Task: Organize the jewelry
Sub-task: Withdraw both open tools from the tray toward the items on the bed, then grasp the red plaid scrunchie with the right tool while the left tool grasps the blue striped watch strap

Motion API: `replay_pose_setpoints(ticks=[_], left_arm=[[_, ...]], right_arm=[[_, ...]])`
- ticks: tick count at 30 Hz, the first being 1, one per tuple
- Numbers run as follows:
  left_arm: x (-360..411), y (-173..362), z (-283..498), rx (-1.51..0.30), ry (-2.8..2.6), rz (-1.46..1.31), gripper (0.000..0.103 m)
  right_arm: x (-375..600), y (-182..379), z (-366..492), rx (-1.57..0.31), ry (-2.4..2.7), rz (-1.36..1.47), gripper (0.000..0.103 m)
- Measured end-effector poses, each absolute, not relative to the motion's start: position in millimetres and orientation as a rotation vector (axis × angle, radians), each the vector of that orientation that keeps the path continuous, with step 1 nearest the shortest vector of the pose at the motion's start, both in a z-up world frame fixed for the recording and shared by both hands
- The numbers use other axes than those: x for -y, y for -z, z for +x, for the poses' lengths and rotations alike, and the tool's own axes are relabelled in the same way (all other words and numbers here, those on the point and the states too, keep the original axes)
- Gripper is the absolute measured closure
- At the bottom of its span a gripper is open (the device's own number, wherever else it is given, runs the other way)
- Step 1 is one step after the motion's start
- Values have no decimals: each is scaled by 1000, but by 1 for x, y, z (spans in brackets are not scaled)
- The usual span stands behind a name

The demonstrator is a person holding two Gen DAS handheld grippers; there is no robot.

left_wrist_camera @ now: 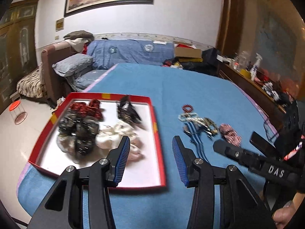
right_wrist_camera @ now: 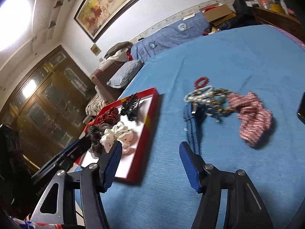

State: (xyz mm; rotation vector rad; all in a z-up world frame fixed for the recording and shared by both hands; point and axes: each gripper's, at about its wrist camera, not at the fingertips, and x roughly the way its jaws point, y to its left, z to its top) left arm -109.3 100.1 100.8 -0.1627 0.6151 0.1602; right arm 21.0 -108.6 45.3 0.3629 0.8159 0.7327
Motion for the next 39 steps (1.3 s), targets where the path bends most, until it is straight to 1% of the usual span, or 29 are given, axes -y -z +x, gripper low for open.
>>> replay_pose_setpoints(ticks=[13, 22, 29, 34, 39], left_arm=[[-43, -80, -101, -696, -48, -85, 58], [-18, -73, -88, -727, 11, -46, 58], [-14, -69, -81, -736, 38, -31, 57], [-25, -67, -76, -749, 22, -47, 56], [-37, -65, -69, -758, 12, -73, 56]], right_arm=[[190, -31, 31, -798, -592, 481, 35], [219, -27, 41, -805, -532, 534, 34], [224, -29, 57, -818, -510, 526, 33], [232, -34, 67, -806, -497, 525, 31], [245, -27, 81, -824, -472, 555, 31]])
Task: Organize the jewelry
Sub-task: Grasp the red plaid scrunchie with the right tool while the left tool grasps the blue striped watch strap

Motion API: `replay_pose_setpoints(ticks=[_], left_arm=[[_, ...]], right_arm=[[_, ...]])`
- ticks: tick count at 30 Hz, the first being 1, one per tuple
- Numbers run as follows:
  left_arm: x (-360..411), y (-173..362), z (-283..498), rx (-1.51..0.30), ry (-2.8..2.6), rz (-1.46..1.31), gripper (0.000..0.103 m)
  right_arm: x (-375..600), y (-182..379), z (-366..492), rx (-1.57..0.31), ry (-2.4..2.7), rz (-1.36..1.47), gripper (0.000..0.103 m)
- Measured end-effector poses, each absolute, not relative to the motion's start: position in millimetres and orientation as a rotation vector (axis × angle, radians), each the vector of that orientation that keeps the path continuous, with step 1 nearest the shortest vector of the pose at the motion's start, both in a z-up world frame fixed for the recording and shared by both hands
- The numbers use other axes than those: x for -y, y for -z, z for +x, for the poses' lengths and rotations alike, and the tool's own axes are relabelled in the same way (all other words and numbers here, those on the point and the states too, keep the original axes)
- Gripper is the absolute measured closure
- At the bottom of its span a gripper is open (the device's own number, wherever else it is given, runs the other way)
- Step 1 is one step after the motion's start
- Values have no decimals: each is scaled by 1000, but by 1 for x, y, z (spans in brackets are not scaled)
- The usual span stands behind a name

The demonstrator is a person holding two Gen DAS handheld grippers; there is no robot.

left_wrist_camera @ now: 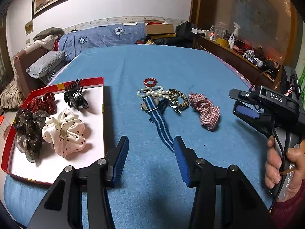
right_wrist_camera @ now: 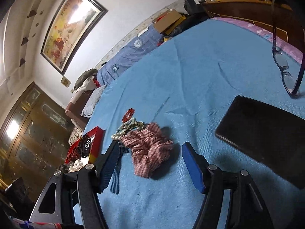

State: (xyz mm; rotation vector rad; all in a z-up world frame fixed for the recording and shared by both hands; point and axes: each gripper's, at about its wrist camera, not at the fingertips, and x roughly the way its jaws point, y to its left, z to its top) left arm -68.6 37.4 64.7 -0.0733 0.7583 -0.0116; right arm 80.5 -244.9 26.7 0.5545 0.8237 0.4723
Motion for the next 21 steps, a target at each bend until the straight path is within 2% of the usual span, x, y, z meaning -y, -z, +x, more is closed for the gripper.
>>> replay_pose_setpoints(ticks=[8, 13, 15, 16, 19, 21], left_arm=[[-42, -66, -55, -768, 26, -100, 56], [-40, -63, -46, -787, 44, -112, 53], [-36, -61, -40, -803, 62, -119, 52], [-34, -60, -37, -811, 68, -120, 52], [-27, -54, -24, -847, 90, -127, 52], [-24, -50, -13, -857, 84, -124, 52]], right_arm=[[215, -15, 100, -916, -529, 511, 29], [180, -13, 103, -924, -527, 325, 26], [174, -11, 101, -911, -528, 265, 49], [174, -9, 100, -914, -535, 250, 79], [178, -7, 99, -907, -535, 245, 90], [189, -12, 96, -866, -530, 284, 91]])
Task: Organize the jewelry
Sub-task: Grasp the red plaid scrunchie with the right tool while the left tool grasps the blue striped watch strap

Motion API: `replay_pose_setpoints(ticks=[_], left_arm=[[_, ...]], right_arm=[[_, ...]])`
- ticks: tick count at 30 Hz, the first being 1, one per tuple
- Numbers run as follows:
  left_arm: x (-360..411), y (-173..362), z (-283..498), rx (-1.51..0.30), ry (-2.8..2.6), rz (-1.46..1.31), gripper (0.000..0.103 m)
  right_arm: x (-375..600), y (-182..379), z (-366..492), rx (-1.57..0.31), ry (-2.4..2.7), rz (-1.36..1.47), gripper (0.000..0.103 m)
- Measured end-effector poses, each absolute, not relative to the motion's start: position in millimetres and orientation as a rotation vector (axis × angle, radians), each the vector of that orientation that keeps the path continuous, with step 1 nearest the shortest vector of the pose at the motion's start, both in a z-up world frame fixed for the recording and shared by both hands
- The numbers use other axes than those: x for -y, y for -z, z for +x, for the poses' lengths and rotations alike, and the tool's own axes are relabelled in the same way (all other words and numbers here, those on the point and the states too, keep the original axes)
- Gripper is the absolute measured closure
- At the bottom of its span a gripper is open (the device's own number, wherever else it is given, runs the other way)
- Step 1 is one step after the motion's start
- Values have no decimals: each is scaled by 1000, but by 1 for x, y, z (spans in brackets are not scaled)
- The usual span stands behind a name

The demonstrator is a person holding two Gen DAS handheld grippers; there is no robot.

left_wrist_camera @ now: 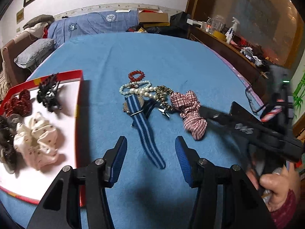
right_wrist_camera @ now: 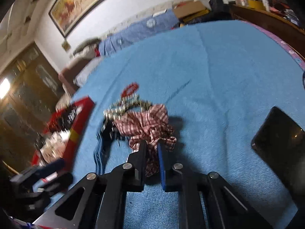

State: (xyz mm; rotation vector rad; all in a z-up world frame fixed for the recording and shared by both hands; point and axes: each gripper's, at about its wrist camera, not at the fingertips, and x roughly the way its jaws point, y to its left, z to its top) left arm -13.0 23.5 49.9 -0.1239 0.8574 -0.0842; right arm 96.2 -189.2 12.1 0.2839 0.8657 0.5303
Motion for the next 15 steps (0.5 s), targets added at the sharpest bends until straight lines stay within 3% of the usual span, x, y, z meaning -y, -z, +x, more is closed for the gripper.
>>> replay_pose_setpoints(ticks=[8, 14, 15], left_arm=[[-17, -24, 30, -919, 2, -93, 60], [-25, -14, 54, -904, -29, -122, 60], [-25, -13, 58, -899, -35, -120, 65]], right_arm=[[205, -23, 92, -821, -533, 348, 91], [201, -22, 93, -841, -516, 327, 64], [201, -23, 93, -839, -514, 329, 62]])
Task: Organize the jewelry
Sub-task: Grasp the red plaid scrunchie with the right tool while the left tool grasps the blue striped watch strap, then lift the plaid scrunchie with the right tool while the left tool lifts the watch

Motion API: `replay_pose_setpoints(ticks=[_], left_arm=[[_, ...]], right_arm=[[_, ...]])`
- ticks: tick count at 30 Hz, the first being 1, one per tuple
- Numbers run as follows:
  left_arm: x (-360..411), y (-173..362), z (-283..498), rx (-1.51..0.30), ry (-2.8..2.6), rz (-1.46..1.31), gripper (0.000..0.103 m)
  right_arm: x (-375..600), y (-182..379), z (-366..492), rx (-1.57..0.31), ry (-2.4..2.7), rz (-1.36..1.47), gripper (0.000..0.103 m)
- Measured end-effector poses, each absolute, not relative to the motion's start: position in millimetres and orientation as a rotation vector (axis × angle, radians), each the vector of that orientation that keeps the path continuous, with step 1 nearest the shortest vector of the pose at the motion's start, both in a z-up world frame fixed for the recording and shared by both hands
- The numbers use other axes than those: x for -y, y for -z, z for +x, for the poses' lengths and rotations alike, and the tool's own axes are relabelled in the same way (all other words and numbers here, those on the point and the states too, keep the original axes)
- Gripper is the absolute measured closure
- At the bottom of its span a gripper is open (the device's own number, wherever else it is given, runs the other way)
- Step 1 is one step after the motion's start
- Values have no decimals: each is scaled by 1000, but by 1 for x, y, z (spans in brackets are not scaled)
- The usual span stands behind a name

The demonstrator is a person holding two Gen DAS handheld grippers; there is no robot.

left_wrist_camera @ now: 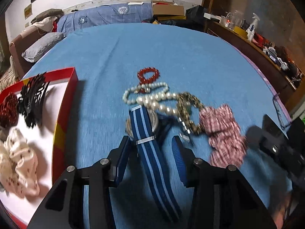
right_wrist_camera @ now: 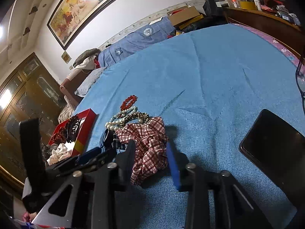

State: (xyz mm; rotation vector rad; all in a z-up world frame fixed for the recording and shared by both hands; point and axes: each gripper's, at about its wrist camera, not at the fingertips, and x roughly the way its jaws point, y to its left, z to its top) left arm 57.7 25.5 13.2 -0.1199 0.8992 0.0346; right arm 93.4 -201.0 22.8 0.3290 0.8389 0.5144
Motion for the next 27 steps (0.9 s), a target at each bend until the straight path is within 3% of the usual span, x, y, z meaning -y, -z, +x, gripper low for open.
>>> replay_pose_setpoints(ticks=[1, 2, 3, 10, 18, 19, 20, 21, 23, 27], left_arm=[[-27, -13, 59, -888, -53, -109, 81], [-28, -12, 61, -879, -57, -106, 82], [-31, -12, 60, -872, -49, -121, 82], [-37, -25, 37, -781, -64, -120, 83], [-40, -50, 7, -609, -78, -123, 83], [-40, -52, 6, -599, -78, -122, 83], [-40, -53, 6, -596, -72, -123, 83], [-41, -52, 6, -597, -70, -125, 83], [-42, -52, 5, -598, -70, -123, 83], [-40, -54, 4, -578, -80, -108, 83]], right_arm=[[200, -23, 94, -838, -512, 330, 55], [201, -23, 93, -837, -509, 330, 45], [201, -23, 93, -837, -507, 329, 43], [187, -19, 92, -863, -518, 268, 34], [156, -15, 93, -866, -480, 82, 31], [151, -13, 93, -868, -477, 52, 38], [147, -11, 92, -870, -475, 30, 65], [145, -8, 93, -879, -467, 8, 78], [149, -9, 92, -867, -467, 31, 88], [171, -25, 85, -766, -453, 103, 88]])
